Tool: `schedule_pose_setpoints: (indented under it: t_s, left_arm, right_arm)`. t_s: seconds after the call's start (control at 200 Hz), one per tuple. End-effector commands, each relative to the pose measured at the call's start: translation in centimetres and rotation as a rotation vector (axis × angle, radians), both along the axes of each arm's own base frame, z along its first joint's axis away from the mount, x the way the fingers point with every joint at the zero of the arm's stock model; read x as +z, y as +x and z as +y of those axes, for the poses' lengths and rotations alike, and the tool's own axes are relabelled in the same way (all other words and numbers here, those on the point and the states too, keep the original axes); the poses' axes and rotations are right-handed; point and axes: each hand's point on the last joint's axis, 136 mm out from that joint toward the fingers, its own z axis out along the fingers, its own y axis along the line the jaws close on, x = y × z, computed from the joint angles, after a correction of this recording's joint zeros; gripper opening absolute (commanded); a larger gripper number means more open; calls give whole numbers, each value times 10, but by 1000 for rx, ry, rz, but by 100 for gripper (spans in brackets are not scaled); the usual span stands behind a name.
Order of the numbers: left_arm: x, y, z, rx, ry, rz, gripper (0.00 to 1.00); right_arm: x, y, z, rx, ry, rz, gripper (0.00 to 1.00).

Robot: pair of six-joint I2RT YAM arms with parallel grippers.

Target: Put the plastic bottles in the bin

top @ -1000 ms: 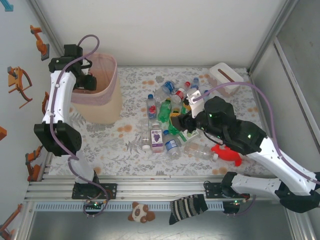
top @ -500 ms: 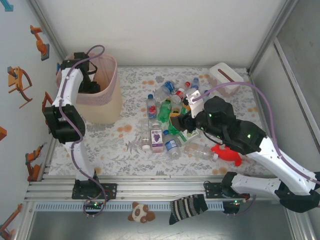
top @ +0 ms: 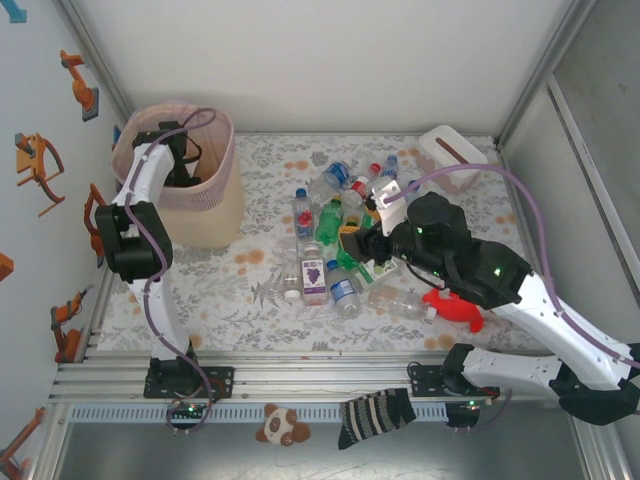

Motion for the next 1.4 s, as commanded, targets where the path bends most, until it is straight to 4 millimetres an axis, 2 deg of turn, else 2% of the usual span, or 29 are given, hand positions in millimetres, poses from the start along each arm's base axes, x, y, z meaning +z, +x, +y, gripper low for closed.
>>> schedule_pose_setpoints:
  t_s: [0.0,0.29,0.476,0.831,1.066,1.247,1.397]
  left_arm:
    - [21,4,-5,31,-49,-78,76]
    - [53,6,-13,38,-98,-159,84]
    - [84,5,-16,41,-122,-224,85]
    - [170,-4,-23,39,-171,-415,85]
    - [230,-22,-37,22,-238,-537,84]
    - [257,-42,-64,-39,-256,-579,83]
    - [269,-57,-102,-112,-269,-600,82]
  right_arm:
    - [17,-1,1,7,46,-33,68]
    - [18,-3,-3,-1,51,-33,68]
    - [19,-3,-7,-12,52,-38,68]
    - [20,-4,-9,-15,53,-39,68]
    - [19,-5,-10,-13,55,-37,68]
    - [18,-5,-10,-16,54,-36,68]
    - [17,-5,-10,-18,50,-35,68]
